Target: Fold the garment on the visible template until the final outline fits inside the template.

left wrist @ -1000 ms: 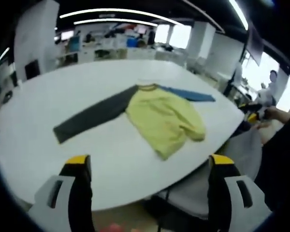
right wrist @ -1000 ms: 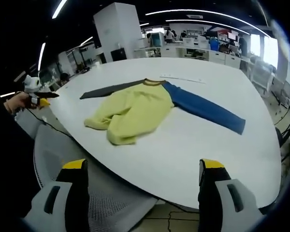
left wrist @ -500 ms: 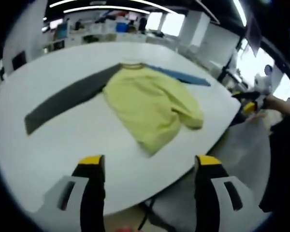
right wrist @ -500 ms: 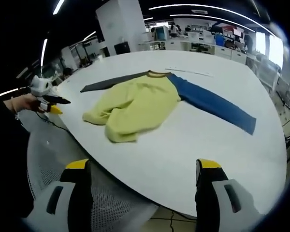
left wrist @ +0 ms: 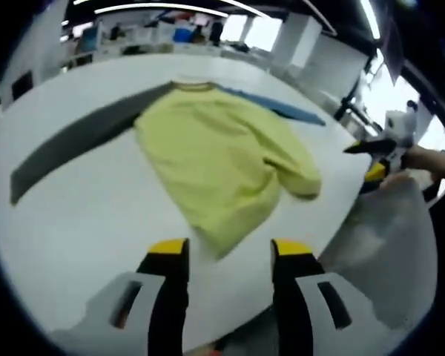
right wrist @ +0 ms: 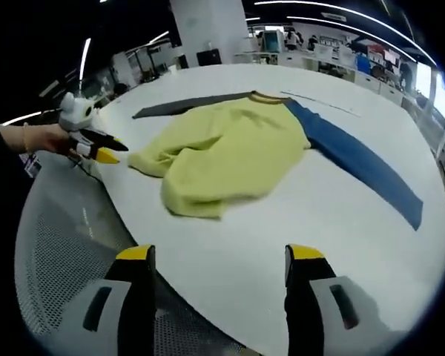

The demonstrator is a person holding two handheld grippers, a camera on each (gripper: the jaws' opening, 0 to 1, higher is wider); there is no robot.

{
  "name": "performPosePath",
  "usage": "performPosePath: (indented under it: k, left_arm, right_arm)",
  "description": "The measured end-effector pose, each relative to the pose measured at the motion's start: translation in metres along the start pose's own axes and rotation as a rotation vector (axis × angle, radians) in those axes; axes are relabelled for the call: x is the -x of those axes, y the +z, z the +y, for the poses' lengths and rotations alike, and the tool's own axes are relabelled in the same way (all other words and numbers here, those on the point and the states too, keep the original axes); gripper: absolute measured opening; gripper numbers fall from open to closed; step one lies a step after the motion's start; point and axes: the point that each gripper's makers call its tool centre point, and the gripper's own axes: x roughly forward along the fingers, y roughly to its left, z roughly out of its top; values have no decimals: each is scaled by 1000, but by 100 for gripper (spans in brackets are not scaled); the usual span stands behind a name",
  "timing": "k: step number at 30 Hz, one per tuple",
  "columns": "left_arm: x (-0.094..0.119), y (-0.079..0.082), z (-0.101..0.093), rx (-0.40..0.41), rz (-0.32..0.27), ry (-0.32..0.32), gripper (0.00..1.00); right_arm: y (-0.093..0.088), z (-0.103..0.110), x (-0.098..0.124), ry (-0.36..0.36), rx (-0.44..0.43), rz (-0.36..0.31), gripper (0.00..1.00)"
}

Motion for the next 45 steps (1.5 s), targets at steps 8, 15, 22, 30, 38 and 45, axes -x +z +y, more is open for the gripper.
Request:
performPosePath:
  k: [8,15,22,30,38,45]
  left_arm:
    - [-9,-5,5,5,9,29,29]
    - [-13,-1,8,-29,26,47,21]
    - [-19,-4,7,-52,47,57,16]
    - [-20,-5,8,-72,63,70,7]
    - [-20,-6,6,-82,69,76,0]
    - [-10,-1,5,-83,61,67,0]
  right_arm:
    - [5,1,-29,23,45,-12,45]
    - [10,-2,-48,28,82,-12,23]
    - [15,0,-60,36,99,-12,17]
    - [14,1,-69,23,115,6,15]
    - [14,-2,-72,-18,177,15,4]
    - [18,-3,-54,-44,144,-32,3]
